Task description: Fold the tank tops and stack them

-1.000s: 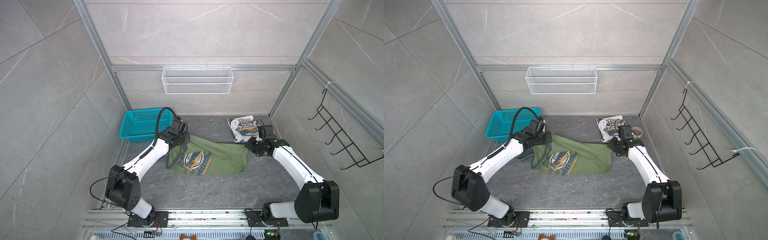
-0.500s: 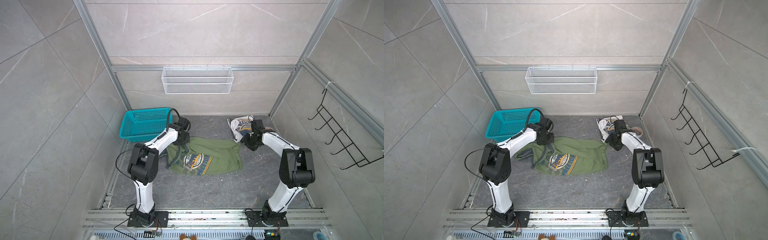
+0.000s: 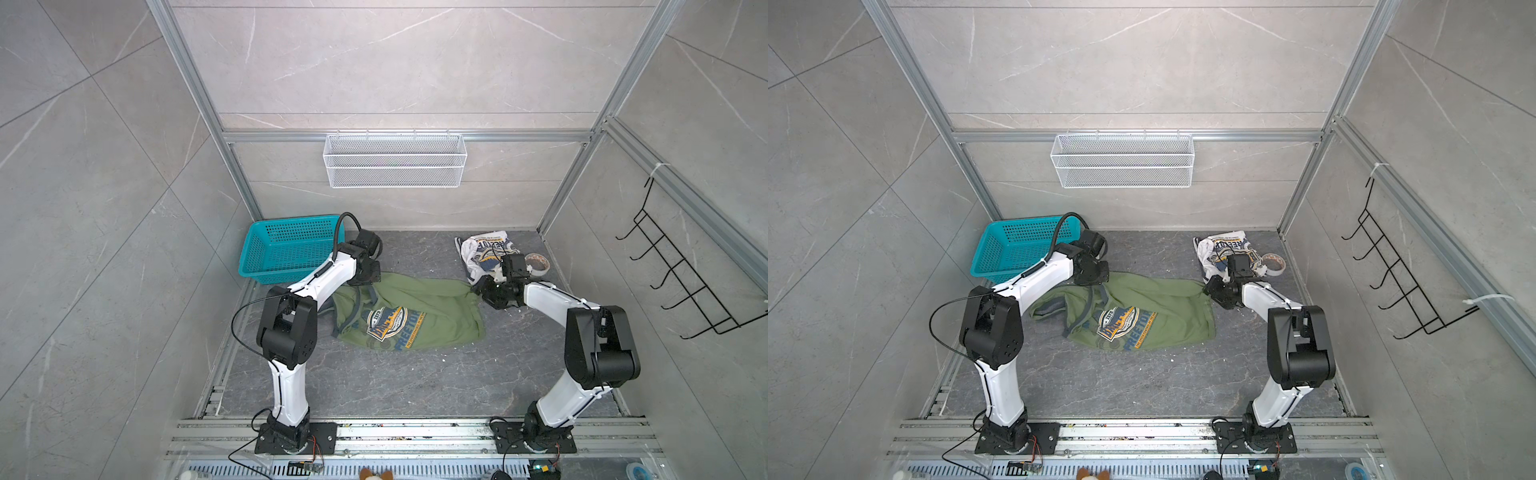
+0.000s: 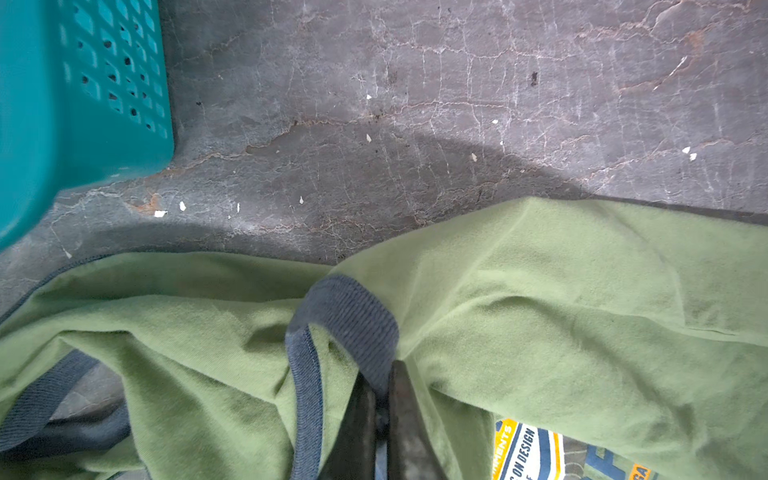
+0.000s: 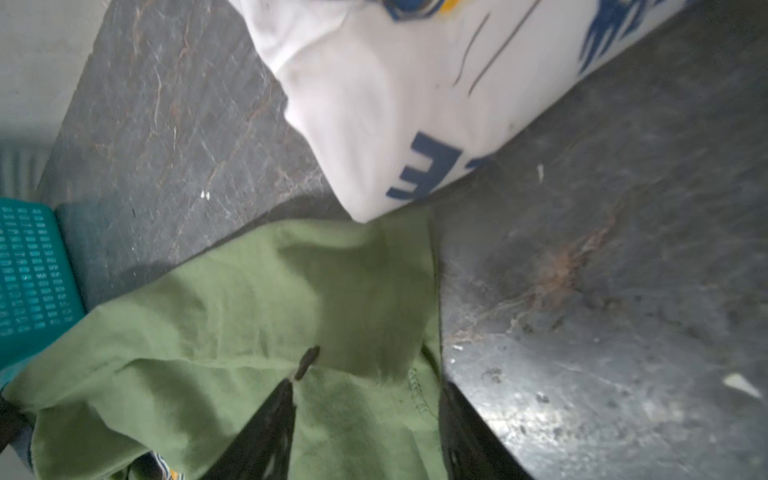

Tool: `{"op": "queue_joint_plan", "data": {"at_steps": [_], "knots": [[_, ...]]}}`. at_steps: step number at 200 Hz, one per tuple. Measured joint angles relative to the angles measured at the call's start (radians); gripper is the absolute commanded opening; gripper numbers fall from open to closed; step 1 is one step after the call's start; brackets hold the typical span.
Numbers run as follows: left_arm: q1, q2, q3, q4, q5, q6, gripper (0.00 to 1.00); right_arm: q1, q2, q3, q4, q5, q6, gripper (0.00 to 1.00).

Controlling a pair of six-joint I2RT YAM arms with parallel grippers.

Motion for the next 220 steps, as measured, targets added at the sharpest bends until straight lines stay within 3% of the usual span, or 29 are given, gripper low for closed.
{"op": "queue_joint_plan", "data": {"at_steps": [35, 85, 220], "knots": [[0.0, 0.003, 0.0, 0.001, 0.001, 0.0, 0.0, 0.0, 0.003, -0.103, 0.125, -0.054, 0.071, 0.72], [0.0, 0.003, 0.0, 0.005, 0.003, 0.0, 0.0, 0.0, 0.048, -0.104, 0.276, -0.084, 0.136, 0.62], [0.0, 0.003, -0.016, 0.019, 0.022, -0.001, 0.0, 0.0, 0.062, -0.018, 0.319, -0.064, 0.156, 0.46]]}}
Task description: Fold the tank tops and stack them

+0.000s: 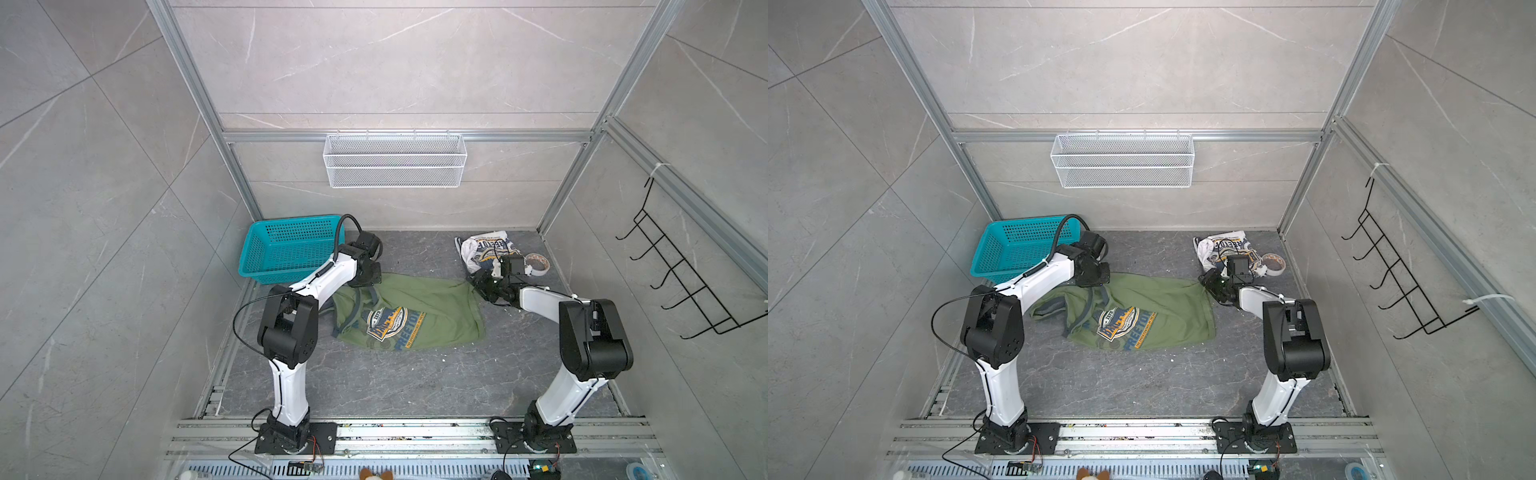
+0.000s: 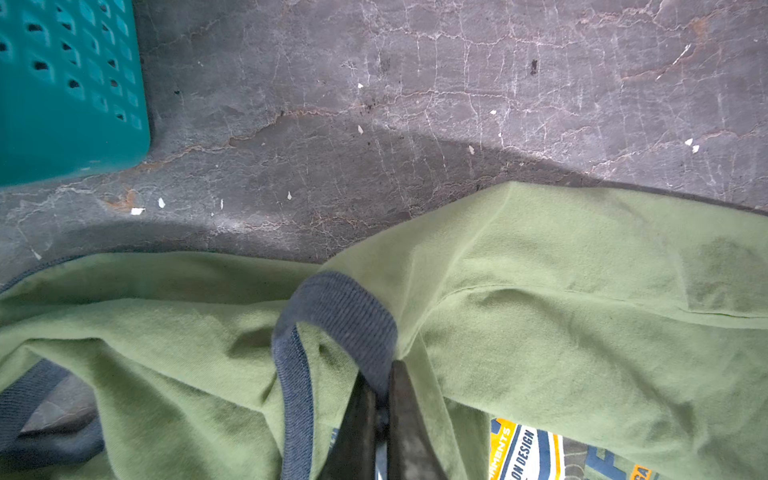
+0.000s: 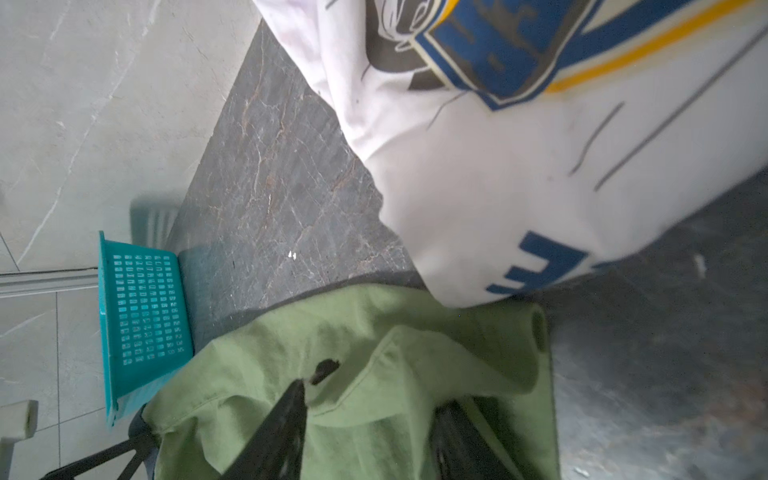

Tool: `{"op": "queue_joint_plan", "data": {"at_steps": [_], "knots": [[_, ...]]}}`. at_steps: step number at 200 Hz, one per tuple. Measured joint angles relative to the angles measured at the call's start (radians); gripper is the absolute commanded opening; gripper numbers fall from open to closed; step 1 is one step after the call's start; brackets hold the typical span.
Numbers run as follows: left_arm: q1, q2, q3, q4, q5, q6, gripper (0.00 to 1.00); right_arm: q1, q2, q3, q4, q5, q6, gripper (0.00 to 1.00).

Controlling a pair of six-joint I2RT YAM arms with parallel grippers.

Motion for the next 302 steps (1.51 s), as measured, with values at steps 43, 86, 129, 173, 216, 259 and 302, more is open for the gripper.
{"op": "queue_joint_plan", "data": {"at_steps": [43, 86, 129, 173, 216, 259, 302], "knots": [[0.0, 0.0, -0.026, 0.008, 0.0, 0.0, 0.0, -0.009, 0.038, 0.035, -0.024, 0.042, 0.004, 0.44], [0.0, 0.0, -0.033, 0.013, 0.002, -0.001, 0.0, -0.014, 0.077, 0.049, -0.044, 0.055, 0.017, 0.3], [0.0, -0.024, -0.065, 0.034, 0.014, -0.005, 0.0, -0.014, 0.07, 0.067, -0.066, 0.066, 0.009, 0.1], [0.0, -0.207, -0.159, 0.072, 0.022, -0.005, 0.0, -0.014, -0.146, 0.065, -0.206, 0.122, -0.043, 0.02], [0.0, -0.482, -0.236, 0.122, 0.017, -0.008, 0.0, -0.014, -0.471, 0.076, -0.338, 0.191, -0.1, 0.0], [0.0, -0.743, -0.301, 0.147, -0.005, -0.013, 0.0, -0.014, -0.682, 0.141, -0.503, 0.232, -0.149, 0.0], [-0.001, -0.939, -0.287, 0.136, 0.025, -0.011, 0.0, -0.014, -0.858, 0.259, -0.609, 0.193, -0.209, 0.0]]}}
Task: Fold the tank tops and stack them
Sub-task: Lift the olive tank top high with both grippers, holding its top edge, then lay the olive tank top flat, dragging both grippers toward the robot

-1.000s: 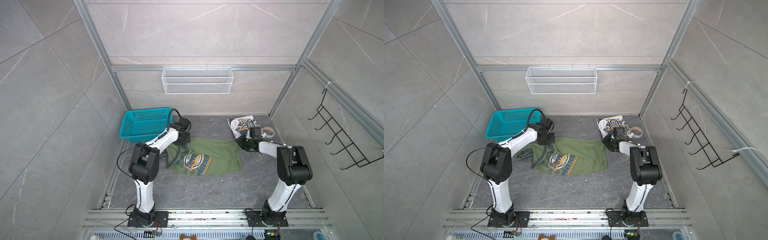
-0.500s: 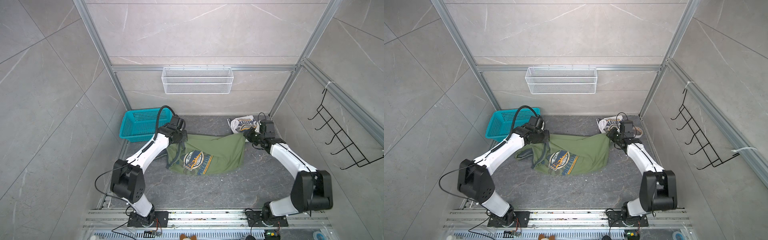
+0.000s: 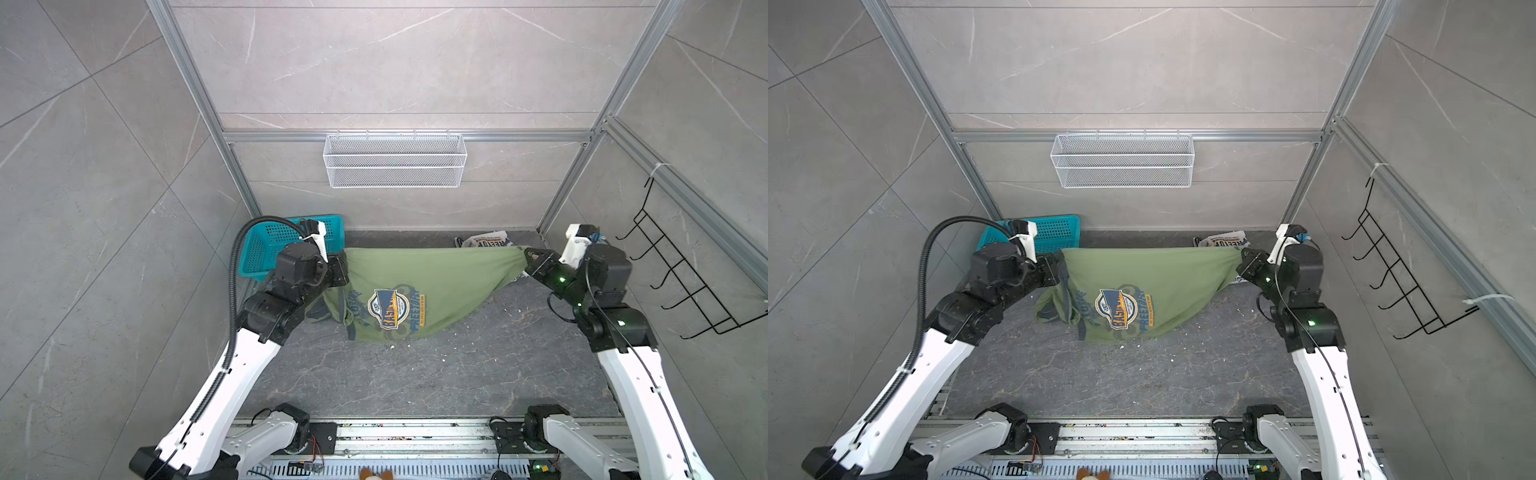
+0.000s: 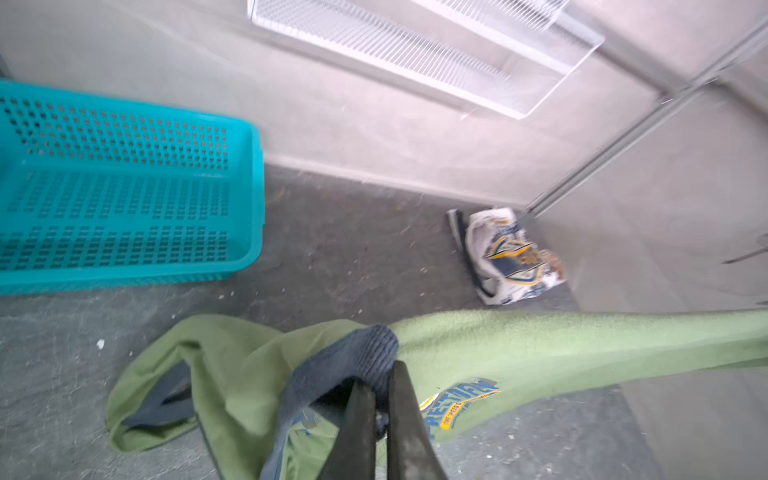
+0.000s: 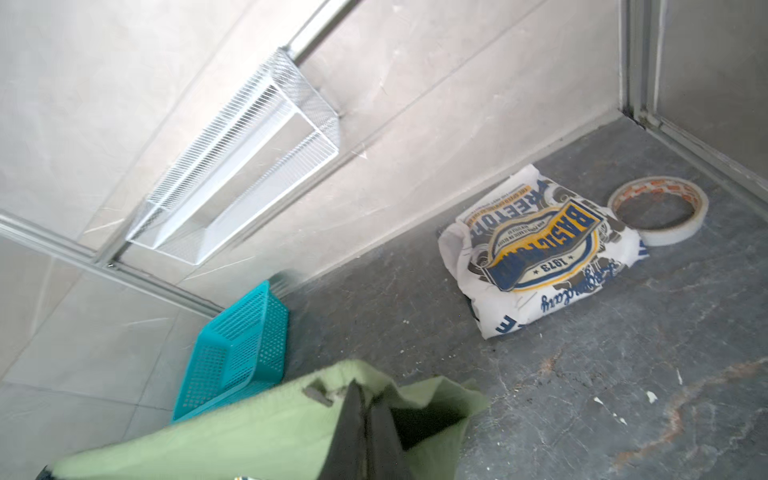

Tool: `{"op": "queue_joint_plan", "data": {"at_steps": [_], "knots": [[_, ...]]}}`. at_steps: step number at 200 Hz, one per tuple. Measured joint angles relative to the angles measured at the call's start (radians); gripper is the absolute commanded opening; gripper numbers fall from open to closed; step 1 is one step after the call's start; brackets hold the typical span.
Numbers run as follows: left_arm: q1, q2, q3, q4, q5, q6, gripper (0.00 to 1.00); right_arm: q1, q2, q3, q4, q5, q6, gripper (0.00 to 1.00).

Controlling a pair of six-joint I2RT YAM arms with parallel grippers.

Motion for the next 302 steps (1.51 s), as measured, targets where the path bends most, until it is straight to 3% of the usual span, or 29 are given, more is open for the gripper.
{"op": "queue_joint_plan", "data": {"at_steps": [41, 82, 108, 143, 177, 208, 230, 257, 302], "knots": [[0.0, -0.103, 0.126, -0.039, 0.039, 0.012, 0.0, 0.0, -0.093, 0.16, -0.081, -0.065, -0.048, 0.0], [0.0, -0.083, 0.233, -0.043, 0.055, 0.023, 0.0, 0.0, -0.092, 0.288, -0.128, -0.05, -0.069, 0.0], [-0.002, 0.067, 0.312, -0.061, 0.037, 0.023, 0.0, 0.0, 0.002, 0.313, -0.134, -0.001, -0.068, 0.0], [-0.002, 0.42, 0.493, -0.113, -0.022, 0.028, 0.0, -0.001, 0.222, 0.345, -0.125, 0.045, -0.049, 0.0], [0.005, 0.718, 0.77, -0.226, -0.05, 0.066, 0.0, -0.001, 0.375, 0.45, -0.125, 0.085, -0.039, 0.0], [0.013, 0.824, 1.059, -0.255, -0.047, 0.122, 0.0, -0.003, 0.421, 0.602, -0.122, 0.105, -0.039, 0.0], [0.014, 0.808, 1.163, -0.245, -0.043, 0.156, 0.0, -0.003, 0.414, 0.663, -0.095, 0.108, -0.039, 0.0], [0.014, 0.703, 1.064, -0.17, 0.009, 0.201, 0.0, -0.003, 0.366, 0.633, -0.064, 0.103, -0.039, 0.0], [0.014, 0.45, 0.518, -0.024, 0.183, 0.193, 0.0, -0.003, 0.196, 0.259, 0.005, 0.034, -0.015, 0.0]]}}
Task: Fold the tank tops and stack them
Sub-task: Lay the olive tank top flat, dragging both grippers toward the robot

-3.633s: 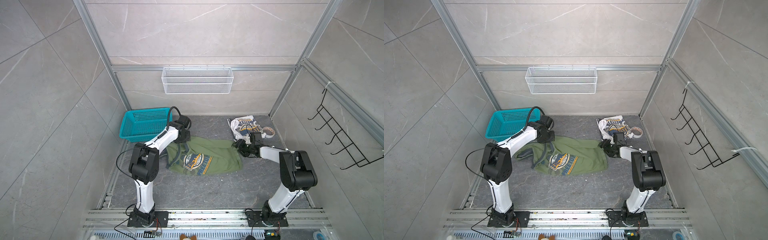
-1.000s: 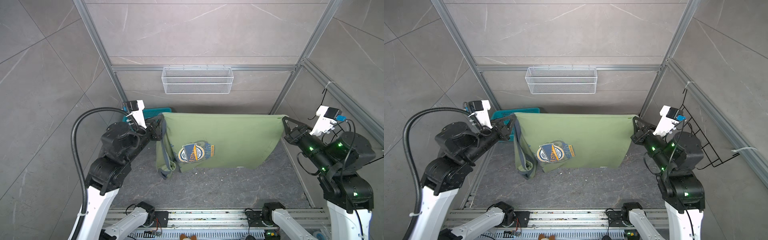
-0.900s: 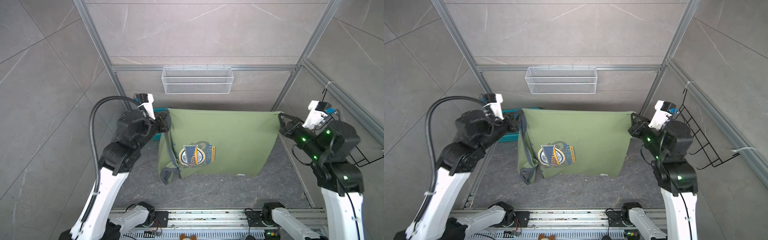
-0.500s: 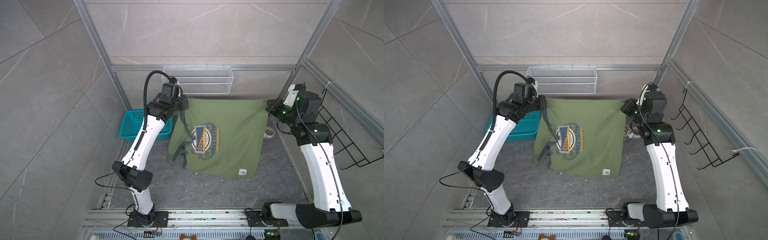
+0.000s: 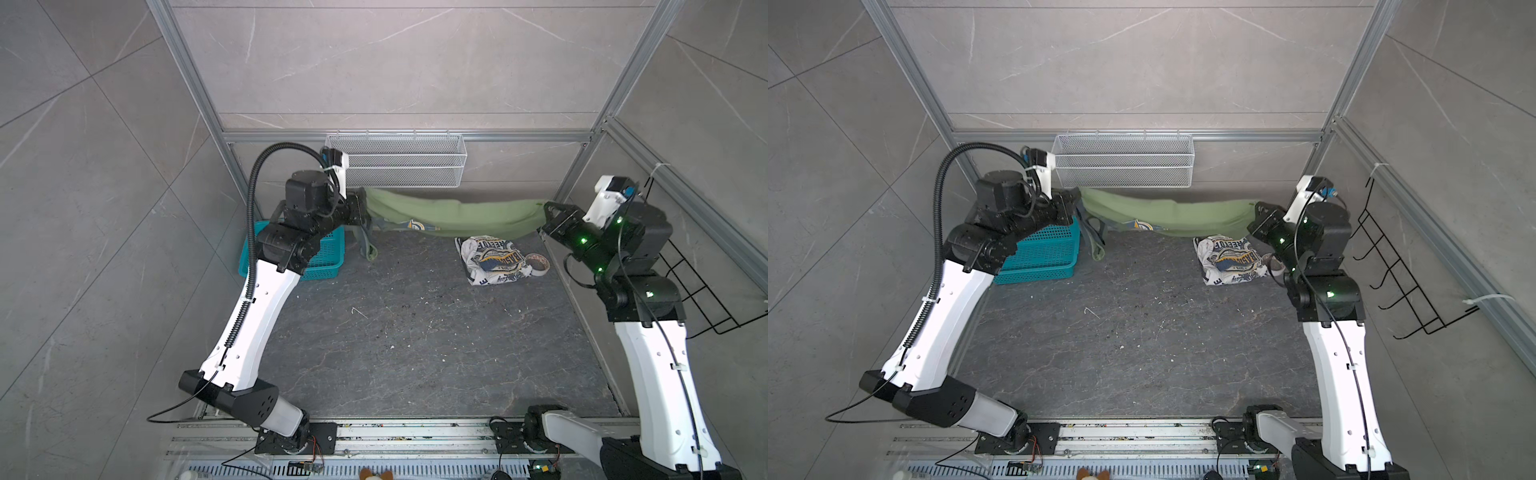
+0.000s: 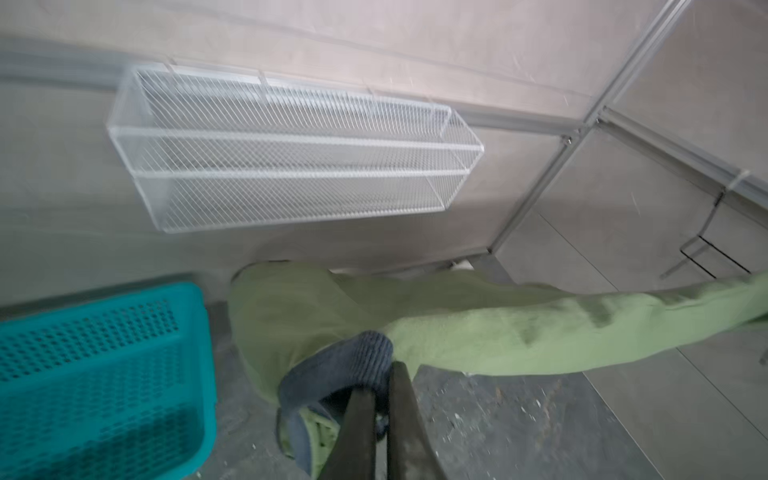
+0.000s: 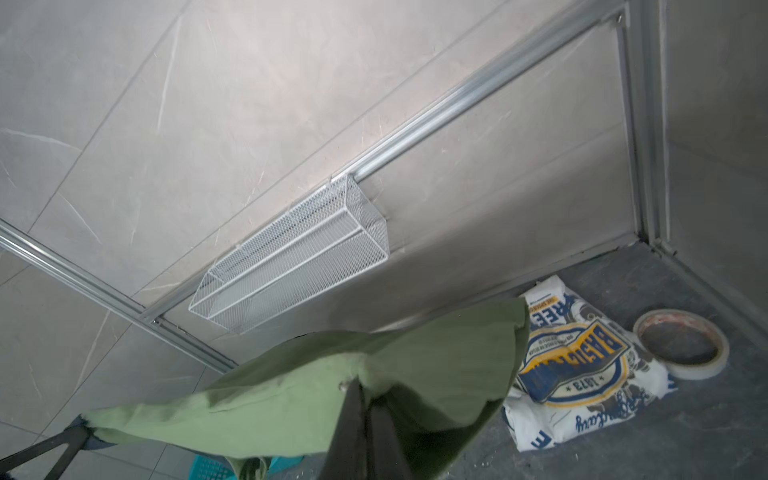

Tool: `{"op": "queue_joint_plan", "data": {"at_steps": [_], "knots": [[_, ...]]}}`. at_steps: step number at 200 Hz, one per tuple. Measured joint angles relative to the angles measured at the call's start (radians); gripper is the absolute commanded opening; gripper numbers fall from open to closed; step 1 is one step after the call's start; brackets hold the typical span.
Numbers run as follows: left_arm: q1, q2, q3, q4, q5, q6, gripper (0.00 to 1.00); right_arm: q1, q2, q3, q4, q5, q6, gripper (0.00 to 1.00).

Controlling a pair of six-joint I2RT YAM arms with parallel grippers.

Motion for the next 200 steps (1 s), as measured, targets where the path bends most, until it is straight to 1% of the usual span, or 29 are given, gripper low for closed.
{"op": "queue_joint_plan", "data": {"at_steps": [19, 37, 52, 72, 87, 109, 133, 153, 178, 200], "knots": [[-0.001, -0.068, -0.308, 0.072, 0.079, -0.051, 0.0, 0.0, -0.049, -0.232, 0.01, -0.055, 0.018, 0.0], [-0.009, -0.079, -0.538, 0.077, 0.121, -0.091, 0.0, 0.0, -0.063, -0.426, -0.019, -0.097, 0.027, 0.0], [-0.021, -0.079, -0.68, 0.055, 0.138, -0.114, 0.0, 0.0, -0.084, -0.558, -0.071, -0.104, 0.039, 0.0], [-0.05, -0.087, -0.811, 0.04, 0.153, -0.154, 0.0, 0.0, -0.145, -0.668, -0.155, -0.1, 0.067, 0.0], [-0.084, -0.095, -0.877, 0.039, 0.157, -0.183, 0.0, 0.0, -0.187, -0.731, -0.193, -0.108, 0.096, 0.0], [-0.136, -0.099, -0.949, 0.039, 0.152, -0.229, 0.0, -0.001, -0.21, -0.824, -0.215, -0.142, 0.148, 0.02], [-0.154, -0.122, -1.028, 0.033, 0.126, -0.275, 0.01, -0.001, -0.227, -0.9, -0.268, -0.144, 0.196, 0.03], [-0.154, -0.17, -1.081, 0.016, 0.094, -0.311, 0.02, -0.001, -0.287, -0.909, -0.328, -0.112, 0.222, 0.03], [-0.158, -0.241, -1.127, 0.008, 0.074, -0.349, 0.02, -0.001, -0.45, -0.9, -0.417, -0.051, 0.256, 0.04], [-0.164, -0.282, -1.153, 0.0, 0.062, -0.37, 0.02, -0.001, -0.566, -0.853, -0.507, 0.011, 0.27, 0.07]]}}
